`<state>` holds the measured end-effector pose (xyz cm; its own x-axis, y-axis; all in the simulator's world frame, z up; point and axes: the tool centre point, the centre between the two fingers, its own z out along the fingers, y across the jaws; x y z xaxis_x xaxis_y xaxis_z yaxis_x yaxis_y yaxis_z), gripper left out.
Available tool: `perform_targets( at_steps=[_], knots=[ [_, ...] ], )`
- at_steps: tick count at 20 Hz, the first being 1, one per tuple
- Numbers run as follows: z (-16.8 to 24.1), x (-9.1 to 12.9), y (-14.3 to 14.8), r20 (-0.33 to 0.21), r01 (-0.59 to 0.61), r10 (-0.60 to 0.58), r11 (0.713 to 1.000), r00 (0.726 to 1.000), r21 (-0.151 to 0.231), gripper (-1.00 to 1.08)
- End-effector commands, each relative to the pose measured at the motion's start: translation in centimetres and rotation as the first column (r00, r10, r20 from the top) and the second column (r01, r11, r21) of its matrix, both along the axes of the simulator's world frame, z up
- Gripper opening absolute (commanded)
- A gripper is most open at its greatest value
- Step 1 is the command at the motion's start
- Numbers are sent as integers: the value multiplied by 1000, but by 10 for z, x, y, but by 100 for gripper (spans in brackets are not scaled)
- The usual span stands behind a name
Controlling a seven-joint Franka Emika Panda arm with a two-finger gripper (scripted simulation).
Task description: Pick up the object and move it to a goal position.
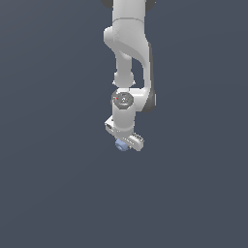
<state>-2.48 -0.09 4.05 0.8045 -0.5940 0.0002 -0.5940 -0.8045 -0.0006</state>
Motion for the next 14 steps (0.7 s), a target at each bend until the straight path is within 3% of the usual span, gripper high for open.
perform_targets(
  at_steps=[1,7,14],
  knots=[
    [2,1,3,0,0,0,1000,1000,0,-100],
    [22,9,27,0,0,0,1000,1000,-1,-100],
    [63,26,77,0,0,0,1000,1000,-1,-100]
  ],
)
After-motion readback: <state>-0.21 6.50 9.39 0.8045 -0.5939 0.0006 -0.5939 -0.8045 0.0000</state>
